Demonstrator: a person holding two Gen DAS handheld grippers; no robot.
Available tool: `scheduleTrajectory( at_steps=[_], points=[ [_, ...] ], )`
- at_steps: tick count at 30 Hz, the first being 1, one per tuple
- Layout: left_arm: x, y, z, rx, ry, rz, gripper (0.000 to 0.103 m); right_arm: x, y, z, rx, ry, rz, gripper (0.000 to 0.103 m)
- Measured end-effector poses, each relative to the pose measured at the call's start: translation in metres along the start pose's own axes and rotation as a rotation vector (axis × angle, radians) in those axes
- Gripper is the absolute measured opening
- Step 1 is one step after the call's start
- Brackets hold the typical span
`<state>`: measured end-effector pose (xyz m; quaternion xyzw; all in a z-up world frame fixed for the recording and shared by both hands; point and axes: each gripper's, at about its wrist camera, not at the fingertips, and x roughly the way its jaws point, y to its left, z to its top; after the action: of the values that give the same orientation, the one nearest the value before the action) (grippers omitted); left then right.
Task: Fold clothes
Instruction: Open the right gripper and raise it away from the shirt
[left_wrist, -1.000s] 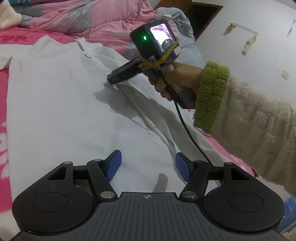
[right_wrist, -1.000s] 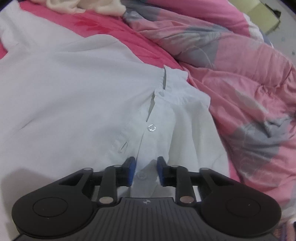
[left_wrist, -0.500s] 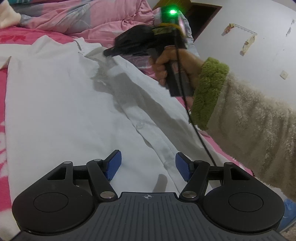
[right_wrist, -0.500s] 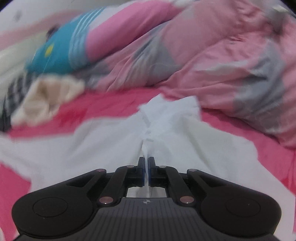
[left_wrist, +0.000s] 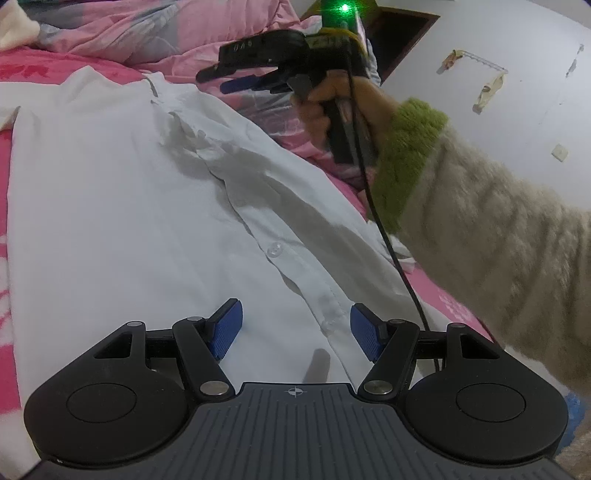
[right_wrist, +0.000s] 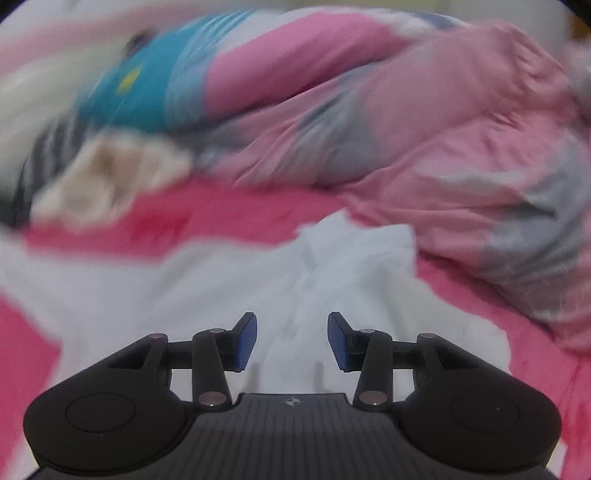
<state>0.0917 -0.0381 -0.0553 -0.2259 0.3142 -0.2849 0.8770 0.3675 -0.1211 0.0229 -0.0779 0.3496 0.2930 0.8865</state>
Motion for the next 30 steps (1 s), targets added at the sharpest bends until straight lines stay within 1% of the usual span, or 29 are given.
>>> scheduleTrajectory(
  at_steps=[1,2,4,6,7,9,11,12,14,15,18,19,24,25,26,27,28,29,30],
  points=[
    [0.0,0.0,0.0,-0.002,0.001,-0.002,0.065,0.01,-0.008,0.003,0.042,0.016,-0.001,0.038],
    [0.0,0.0,0.0,-0.003,0.001,-0.003,0.065,0.02,-0.016,0.006,0.084,0.032,-0.001,0.036],
    [0.0,0.0,0.001,-0.003,0.003,-0.003,0.065,0.046,-0.02,0.001,0.117,0.092,0.002,0.024],
    [0.001,-0.001,0.001,0.002,0.004,0.0,0.065,0.075,-0.021,-0.008,0.134,0.162,0.006,0.023],
    [0.001,-0.002,0.001,0.005,0.005,0.002,0.065,0.084,-0.019,-0.012,0.134,0.173,0.001,0.023],
    [0.0,-0.002,0.001,0.006,0.007,0.002,0.065,0.083,-0.017,-0.017,0.137,0.146,-0.016,0.023],
    [-0.001,-0.002,0.002,0.004,0.007,-0.001,0.065,0.065,-0.022,-0.014,0.188,0.129,-0.014,0.023],
    [-0.002,-0.001,0.002,0.002,0.007,-0.004,0.065,0.049,-0.027,-0.012,0.21,0.109,-0.015,0.023],
    [-0.004,-0.001,0.002,-0.004,0.006,-0.011,0.065,0.003,-0.039,-0.011,0.247,0.046,-0.022,0.024],
    [-0.005,-0.002,0.001,-0.005,0.006,-0.015,0.065,-0.026,-0.045,-0.012,0.265,0.008,-0.03,0.024],
    [-0.009,-0.005,0.001,0.007,0.003,-0.018,0.065,-0.135,-0.059,-0.025,0.312,-0.126,-0.066,0.024],
    [-0.01,-0.007,0.001,0.012,-0.001,-0.013,0.065,-0.173,-0.061,-0.032,0.311,-0.17,-0.1,0.024],
    [-0.018,-0.011,0.004,0.012,-0.016,0.012,0.065,-0.372,-0.051,-0.077,0.215,-0.393,-0.381,0.024],
    [-0.02,-0.011,0.005,0.012,-0.017,0.022,0.065,-0.407,-0.044,-0.085,0.181,-0.429,-0.451,0.024],
    [-0.021,-0.011,0.006,0.012,-0.018,0.035,0.065,-0.437,-0.031,-0.093,0.134,-0.454,-0.535,0.024],
    [-0.022,-0.012,0.008,0.016,-0.014,0.05,0.065,-0.461,-0.017,-0.099,0.09,-0.466,-0.596,0.024],
    [-0.022,-0.012,0.01,0.019,-0.009,0.065,0.065,-0.479,-0.003,-0.106,0.051,-0.464,-0.632,0.024],
    [-0.023,-0.013,0.01,0.023,-0.003,0.082,0.065,-0.488,0.01,-0.112,0.015,-0.446,-0.644,0.024],
    [-0.023,-0.014,0.011,0.026,0.004,0.096,0.065,-0.488,0.022,-0.119,-0.016,-0.412,-0.629,0.024]
  ],
)
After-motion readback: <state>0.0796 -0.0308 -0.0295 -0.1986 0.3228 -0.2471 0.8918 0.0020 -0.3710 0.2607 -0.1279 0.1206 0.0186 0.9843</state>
